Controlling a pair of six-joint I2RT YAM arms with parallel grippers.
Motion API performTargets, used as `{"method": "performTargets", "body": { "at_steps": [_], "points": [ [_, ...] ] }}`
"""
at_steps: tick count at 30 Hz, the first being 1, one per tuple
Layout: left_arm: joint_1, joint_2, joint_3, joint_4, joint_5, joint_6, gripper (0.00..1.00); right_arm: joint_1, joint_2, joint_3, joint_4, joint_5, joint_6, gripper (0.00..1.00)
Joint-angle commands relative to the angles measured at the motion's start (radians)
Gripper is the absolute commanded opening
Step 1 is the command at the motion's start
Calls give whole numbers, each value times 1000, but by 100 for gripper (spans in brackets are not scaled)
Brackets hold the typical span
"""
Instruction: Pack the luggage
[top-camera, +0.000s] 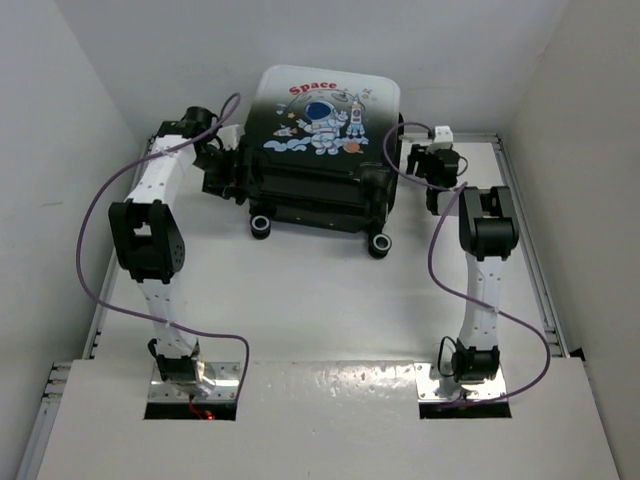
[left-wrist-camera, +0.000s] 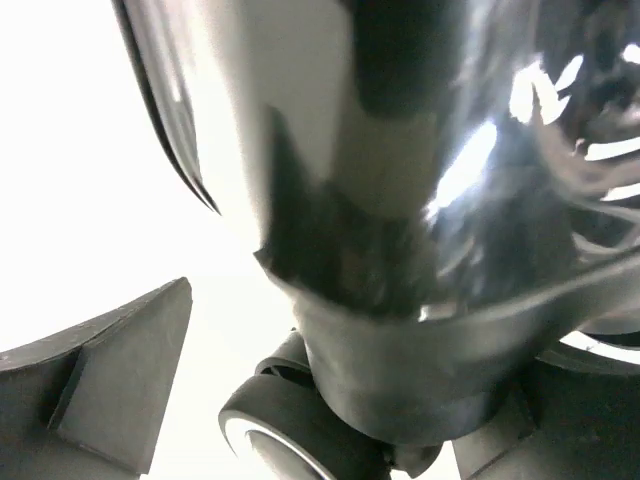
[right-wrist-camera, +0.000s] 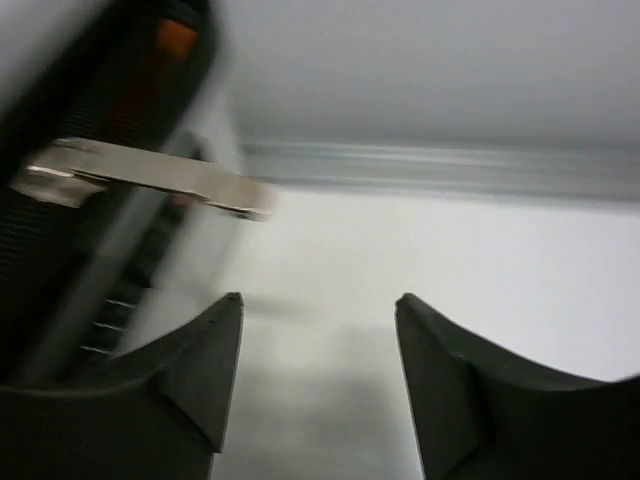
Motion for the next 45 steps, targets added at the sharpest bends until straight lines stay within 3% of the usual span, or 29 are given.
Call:
{"method": "performTargets", "body": {
  "at_steps": [1,5,8,9,11,12,14,17,19,22,23,24,26,28,33,36,38,45],
  "points": [
    [148,-62,-67,415,-228,-68,99,-56,-174,-162,-9,-9,89,68],
    [148,-178,-165,538,-78,-29,99,-71,-370,-325,-103,-56,198,67],
    [148,-270,-225,597,66,-9,99,-93,-417,-382,-194,-193,322,51],
    [148,-299,-254,626,92,1,99,-97,-414,-369,-270,-228,350,37],
    [148,-397,-364,727,125,1,99,-91,-385,-353,-306,-342,474,23],
    [148,-431,-401,759,125,13,99,-88,-375,-350,-325,-356,512,9],
    [148,-508,-467,808,134,33,99,-47,-348,-352,-326,-385,608,3],
    [148,-529,-443,781,175,12,99,21,-329,-345,-337,-377,680,3],
    [105,-529,-392,711,208,-21,99,44,-331,-341,-349,-368,706,9],
    [-98,-508,-328,596,145,-42,99,29,-366,-336,-403,-339,702,19],
    [-99,-496,-299,554,111,-42,99,23,-384,-338,-414,-333,682,20],
    [-198,-442,-256,501,59,-42,99,15,-395,-344,-456,-331,669,22],
    [-283,-369,-126,342,-41,-19,99,-28,-433,-353,-495,-295,594,22],
    [-367,-304,-99,298,-116,-94,99,-72,-479,-373,-567,-290,539,22],
    [-488,-226,-78,287,-191,-182,99,-160,-616,-477,-636,-276,470,23],
    [-548,-155,-21,232,-311,-283,99,-214,-663,-523,-656,-278,442,23],
    [-576,-109,51,186,-340,-312,99,-252,-677,-536,-656,-287,425,23],
    [-671,-109,27,200,-374,-335,99,-323,-743,-625,-636,-325,412,23]
  ]
}}
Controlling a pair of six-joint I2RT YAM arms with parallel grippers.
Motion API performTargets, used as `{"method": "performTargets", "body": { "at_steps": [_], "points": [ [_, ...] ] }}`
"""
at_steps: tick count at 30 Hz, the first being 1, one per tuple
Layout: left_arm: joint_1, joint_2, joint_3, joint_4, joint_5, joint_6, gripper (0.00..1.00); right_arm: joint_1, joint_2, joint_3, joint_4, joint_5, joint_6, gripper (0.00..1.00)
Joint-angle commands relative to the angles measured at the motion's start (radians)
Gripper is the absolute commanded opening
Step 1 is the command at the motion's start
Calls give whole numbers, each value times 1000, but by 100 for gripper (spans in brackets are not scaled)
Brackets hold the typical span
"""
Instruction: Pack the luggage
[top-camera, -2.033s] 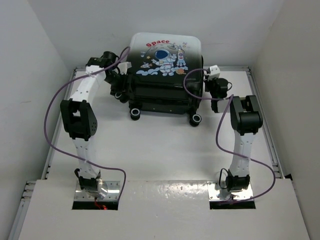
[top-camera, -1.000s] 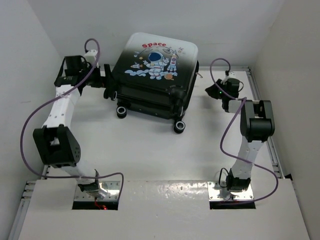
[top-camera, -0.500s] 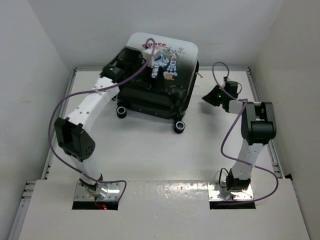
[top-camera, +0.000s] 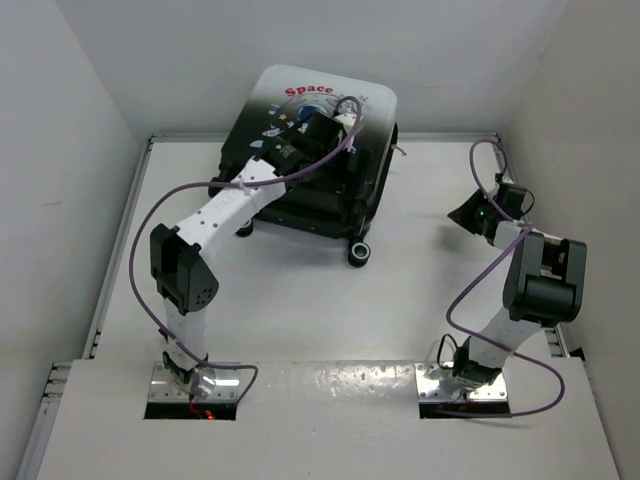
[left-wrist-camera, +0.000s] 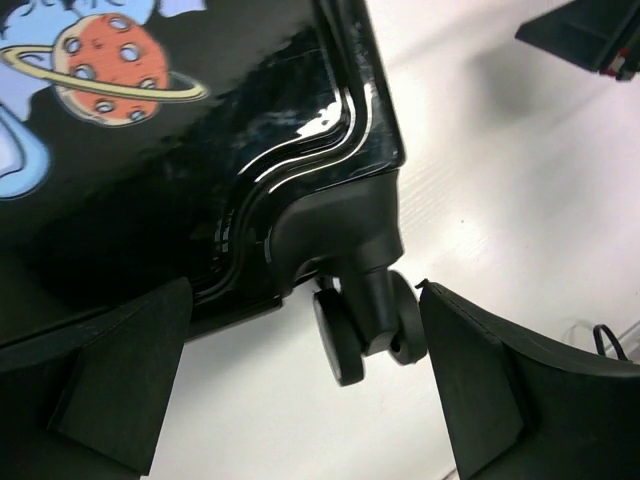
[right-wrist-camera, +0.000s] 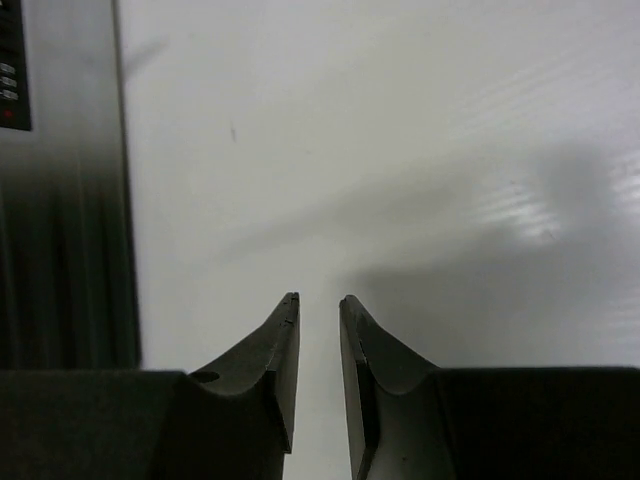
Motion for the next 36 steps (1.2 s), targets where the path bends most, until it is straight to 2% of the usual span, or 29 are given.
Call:
{"method": "performTargets", "body": {
  "at_steps": [1,11,20,24,29,36],
  "points": [
    [-50,31,-31,-109,-40,-70,99,-24,-73,-23,15,-35,-34,23],
    [-136,-72,-153,-143,-173,-109,99,-98,-163,-144,27,-97,-41,23],
    [-136,-243,-287,-185,-216,-132,99,-134,-220,-232,50,-132,-41,23],
    [-147,-244,-306,-174,-233,-155,99,-136,-242,-267,64,-143,-40,23],
    [-147,-140,-181,-165,-164,-164,99,-139,-260,-278,56,-135,-49,23],
    [-113,0,-22,-134,-141,-175,99,-168,-285,-292,35,-129,-74,24]
  ]
}}
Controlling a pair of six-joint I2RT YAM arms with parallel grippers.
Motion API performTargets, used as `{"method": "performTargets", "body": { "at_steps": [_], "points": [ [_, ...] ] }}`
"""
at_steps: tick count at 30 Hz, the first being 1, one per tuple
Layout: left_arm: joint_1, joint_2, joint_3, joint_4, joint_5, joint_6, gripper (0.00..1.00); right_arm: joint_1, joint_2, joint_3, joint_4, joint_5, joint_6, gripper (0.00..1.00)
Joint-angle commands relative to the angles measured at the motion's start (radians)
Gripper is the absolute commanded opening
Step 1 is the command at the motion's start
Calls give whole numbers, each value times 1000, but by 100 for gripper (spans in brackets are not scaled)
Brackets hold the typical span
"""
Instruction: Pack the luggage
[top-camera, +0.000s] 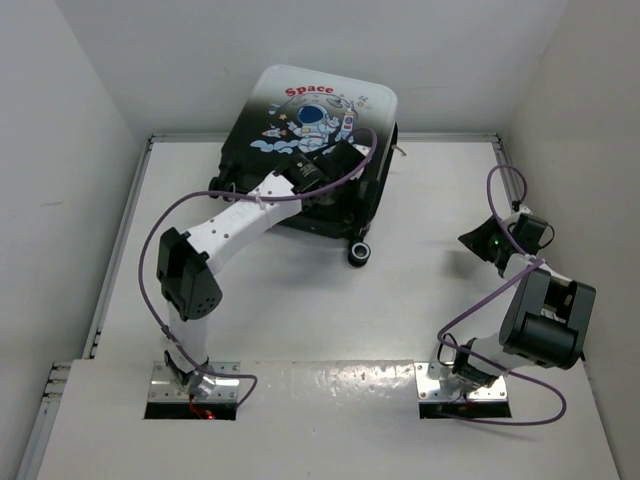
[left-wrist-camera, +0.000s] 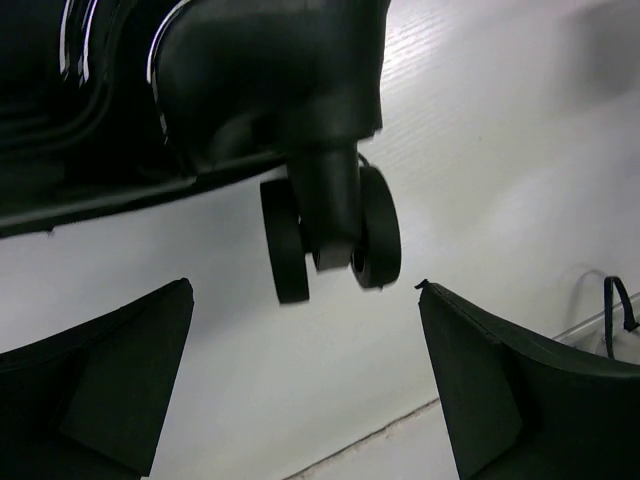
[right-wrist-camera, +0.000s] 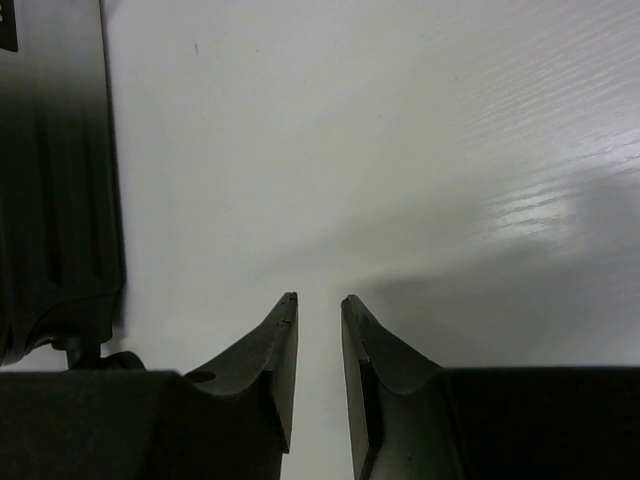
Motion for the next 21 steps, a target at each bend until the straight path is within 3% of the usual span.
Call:
{"method": "performTargets", "body": {
  "at_steps": [1,8,16,18,21],
  "points": [
    [20,66,58,28,34,-21,99,-19,-37,-13,24,-4,-37,24],
    [11,169,108,48,-17,-43,99,-28,-17,-2,19,-6,-39,24],
    [-14,303,316,97,-122,-33,99,-30,-11,-20,17,-9,-45,24],
    [-25,317,329,107,-122,-33,95,-30,-17,-23,20,-12,-45,24],
    [-46,326,305,107,-122,-24,75,-30,-27,-37,28,-11,-43,24]
  ]
}}
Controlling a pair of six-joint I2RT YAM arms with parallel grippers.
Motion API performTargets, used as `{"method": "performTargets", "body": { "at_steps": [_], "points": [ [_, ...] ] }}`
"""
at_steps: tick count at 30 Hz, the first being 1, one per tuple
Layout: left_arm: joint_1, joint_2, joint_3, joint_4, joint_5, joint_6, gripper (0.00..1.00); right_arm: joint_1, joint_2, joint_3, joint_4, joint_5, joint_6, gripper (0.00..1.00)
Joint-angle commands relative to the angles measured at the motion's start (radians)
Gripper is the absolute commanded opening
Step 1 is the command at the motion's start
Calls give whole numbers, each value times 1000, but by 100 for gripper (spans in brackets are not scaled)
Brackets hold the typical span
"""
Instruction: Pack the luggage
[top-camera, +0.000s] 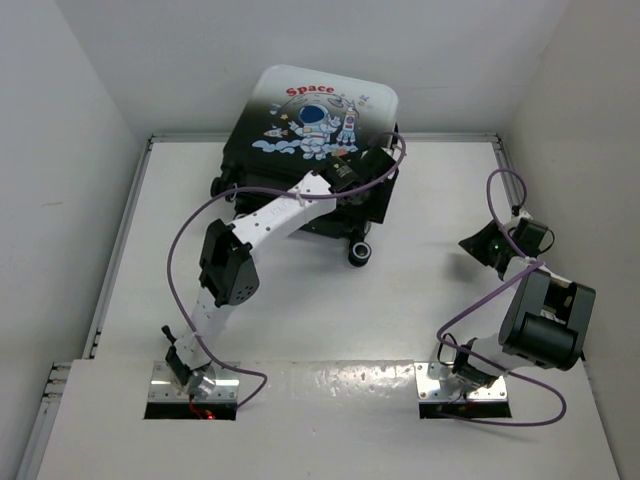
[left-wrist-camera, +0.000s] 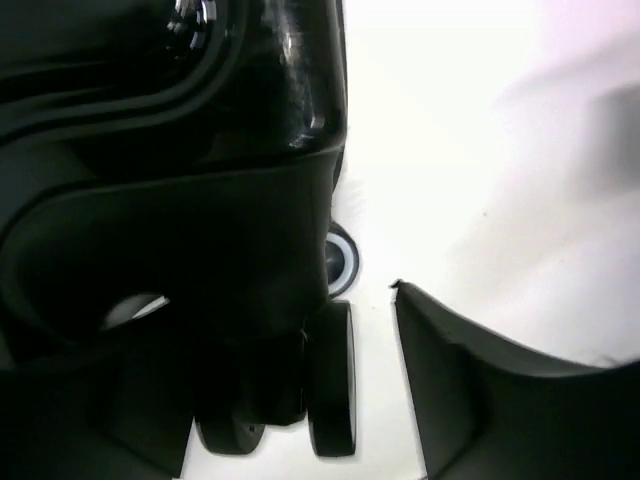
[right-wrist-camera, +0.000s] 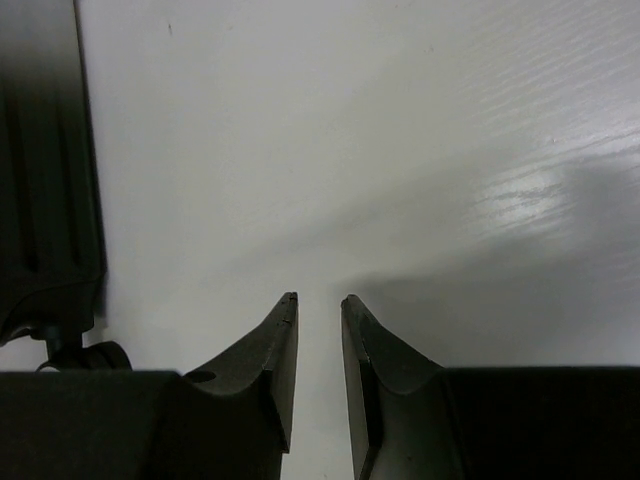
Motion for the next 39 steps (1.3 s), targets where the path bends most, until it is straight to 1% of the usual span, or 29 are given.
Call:
{"method": "performTargets", "body": {
  "at_steps": [1,2,4,7,8,9,10,11,12,13,14,16,17,18,19,20,22,23,24,25,26,28,29,31,33,34,37,38,39],
  "points": [
    [-9,20,-37,123,-43,32,68,-7,-19,-15,33,-10,-17,24],
    [-9,20,-59,123,-43,32,61,-7,-24,-17,34,-12,-21,24],
    [-9,11,-109,123,-94,43,53,-5,-25,-15,33,-9,-27,24],
    [-9,11,-137,123,-117,103,32,-5,-42,-24,50,-16,-46,24],
    [0,-1,-151,123,-81,139,21,-3,-51,-29,54,-21,-46,24],
    [0,-1,-151,123,-41,219,16,-5,-54,-29,51,-26,-52,24],
    [0,-42,-169,123,68,271,7,-2,-56,-27,53,-32,-69,24],
    [0,-63,-209,123,143,335,0,-2,-69,-35,54,-50,-80,24],
    [0,-85,-232,111,198,442,0,3,-83,-40,62,-56,-86,24],
    [0,-113,-267,110,243,498,0,12,-97,-44,80,-73,-113,26],
    [0,-189,-365,101,338,556,0,18,-109,-61,92,-93,-139,28],
    [0,-275,-476,101,377,676,0,35,-136,-67,108,-118,-184,34],
    [0,-320,-580,89,430,716,0,50,-143,-72,112,-134,-207,36],
    [9,-399,-623,74,449,760,0,59,-155,-76,116,-151,-230,39],
    [9,-437,-663,58,449,840,0,67,-162,-76,126,-159,-236,43],
    [20,-473,-738,22,460,883,0,78,-162,-75,126,-170,-260,45],
    [29,-577,-803,-15,460,978,0,87,-169,-72,122,-213,-279,48],
    [41,-612,-829,-34,460,1083,0,95,-168,-66,123,-225,-302,50],
    [61,-676,-873,-82,460,1215,0,101,-177,-70,122,-277,-325,53],
    [73,-711,-899,-99,460,1271,0,101,-183,-73,122,-292,-325,53],
    [87,-747,-930,-100,428,1317,0,116,-194,-78,126,-309,-349,54],
    [142,-806,-1007,-100,417,1418,0,130,-223,-98,132,-355,-389,54],
    [162,-829,-1028,-100,400,1507,0,141,-232,-102,126,-361,-402,54],
    [217,-860,-1062,-87,375,1554,0,173,-260,-107,105,-395,-457,54],
    [248,-860,-1062,-87,375,1571,0,194,-275,-109,19,-429,-483,54],
    [276,-828,-1035,-87,391,1571,0,199,-301,-104,1,-488,-482,54],
    [325,-782,-986,-107,434,1581,0,217,-336,-96,-200,-610,-605,54],
    [354,-772,-975,-107,434,1582,0,225,-347,-95,-255,-631,-621,54],
    [385,-761,-975,-98,434,1606,0,233,-346,-96,-315,-689,-659,55]
  ]
}}
